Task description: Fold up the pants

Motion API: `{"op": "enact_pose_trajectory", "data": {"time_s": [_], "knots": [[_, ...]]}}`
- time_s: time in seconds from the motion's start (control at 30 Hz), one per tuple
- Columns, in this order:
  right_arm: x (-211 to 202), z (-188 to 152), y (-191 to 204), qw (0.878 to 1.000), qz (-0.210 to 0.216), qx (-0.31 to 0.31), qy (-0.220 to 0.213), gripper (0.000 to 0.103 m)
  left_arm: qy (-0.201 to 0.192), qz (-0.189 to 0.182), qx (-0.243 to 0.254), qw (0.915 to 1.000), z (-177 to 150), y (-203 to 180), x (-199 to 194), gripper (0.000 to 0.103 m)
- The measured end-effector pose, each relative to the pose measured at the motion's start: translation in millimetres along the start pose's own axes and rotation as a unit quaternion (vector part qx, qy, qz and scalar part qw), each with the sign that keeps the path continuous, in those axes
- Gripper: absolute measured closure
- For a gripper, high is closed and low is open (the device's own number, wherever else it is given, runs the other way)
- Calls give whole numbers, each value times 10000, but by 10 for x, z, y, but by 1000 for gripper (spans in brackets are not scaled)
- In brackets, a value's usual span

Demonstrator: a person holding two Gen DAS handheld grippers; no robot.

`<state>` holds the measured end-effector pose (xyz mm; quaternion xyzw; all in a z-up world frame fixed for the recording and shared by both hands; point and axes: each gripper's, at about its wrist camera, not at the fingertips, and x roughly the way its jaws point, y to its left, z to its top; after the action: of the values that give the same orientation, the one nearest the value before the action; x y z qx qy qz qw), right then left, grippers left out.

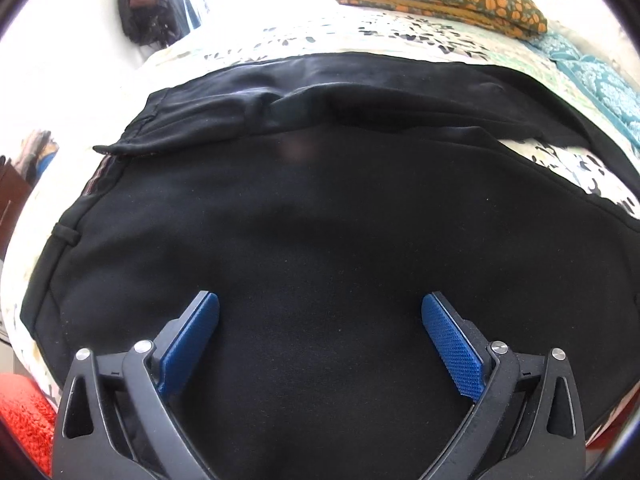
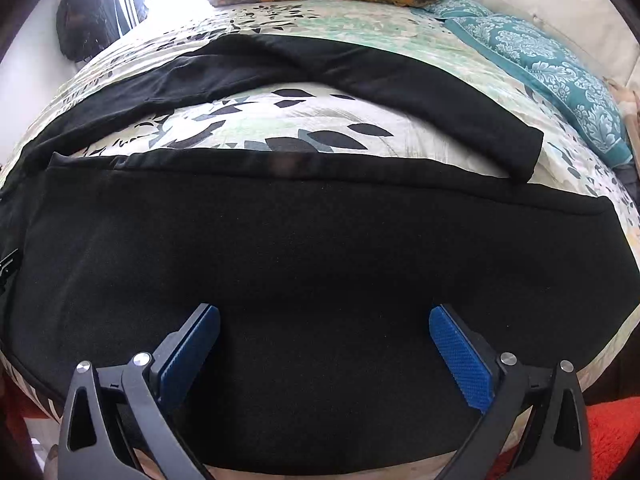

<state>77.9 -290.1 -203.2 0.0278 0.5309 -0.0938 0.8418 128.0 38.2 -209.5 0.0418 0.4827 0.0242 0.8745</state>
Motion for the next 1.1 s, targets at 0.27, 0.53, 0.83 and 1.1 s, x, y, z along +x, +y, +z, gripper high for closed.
{"op": "enact_pose_trajectory", "data": {"time_s": [0.27, 0.53, 0.83, 1.1], "knots": [[22, 89, 27, 9988, -115, 62, 481, 0, 54, 57, 209, 9998, -4, -22, 22, 1], [-10, -26, -19, 9999, 112, -72, 2, 0, 10, 208, 270, 9994, -12, -78, 52, 1], [-108, 39, -107, 9989, 452, 82, -55, 0, 5, 69, 266, 9996, -3, -11, 19, 1], [-311, 103, -1499, 8399, 3506, 3915, -1353, 1, -203, -46, 189, 9996, -59, 31, -22, 1]]}}
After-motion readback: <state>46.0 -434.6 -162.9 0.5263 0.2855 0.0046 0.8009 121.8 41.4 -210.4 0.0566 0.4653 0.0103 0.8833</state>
